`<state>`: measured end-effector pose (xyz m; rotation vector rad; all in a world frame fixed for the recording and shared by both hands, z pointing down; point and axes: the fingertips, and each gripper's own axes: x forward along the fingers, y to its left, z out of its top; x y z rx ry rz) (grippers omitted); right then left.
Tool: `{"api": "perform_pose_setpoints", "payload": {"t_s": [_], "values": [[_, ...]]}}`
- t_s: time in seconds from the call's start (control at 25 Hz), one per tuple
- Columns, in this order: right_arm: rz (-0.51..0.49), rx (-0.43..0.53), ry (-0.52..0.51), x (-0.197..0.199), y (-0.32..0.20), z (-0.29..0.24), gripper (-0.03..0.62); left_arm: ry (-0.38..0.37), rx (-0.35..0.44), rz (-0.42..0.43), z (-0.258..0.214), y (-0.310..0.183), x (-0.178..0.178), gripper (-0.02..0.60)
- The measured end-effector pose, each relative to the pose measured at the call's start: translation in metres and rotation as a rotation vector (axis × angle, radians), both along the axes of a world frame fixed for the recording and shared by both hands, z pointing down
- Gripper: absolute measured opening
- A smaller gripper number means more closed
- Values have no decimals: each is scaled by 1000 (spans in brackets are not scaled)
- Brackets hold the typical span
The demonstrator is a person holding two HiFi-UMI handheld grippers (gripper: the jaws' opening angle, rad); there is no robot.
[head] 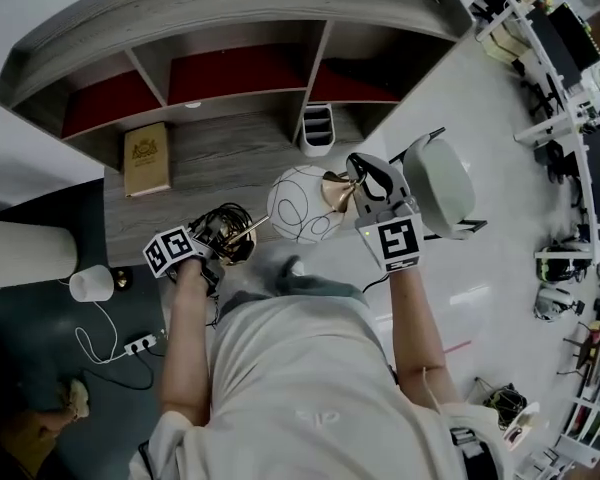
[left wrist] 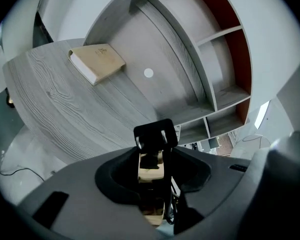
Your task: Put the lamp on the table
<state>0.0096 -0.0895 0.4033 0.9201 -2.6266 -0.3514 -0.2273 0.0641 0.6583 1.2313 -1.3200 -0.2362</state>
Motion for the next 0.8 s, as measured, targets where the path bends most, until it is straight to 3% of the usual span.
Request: {"api": "perform_pose_setpoints", "payload": {"t_s": [0.28,0.48,0.8], "values": [[63,9,19,71,-47,1,32,24,7,62,7,-64,66,179],[135,19,55,93,-56,7,32,81,7,125,25,-88,93,179],[273,14,129,160,-89,1,32,153,-12,258,37,-148,167,179]]}}
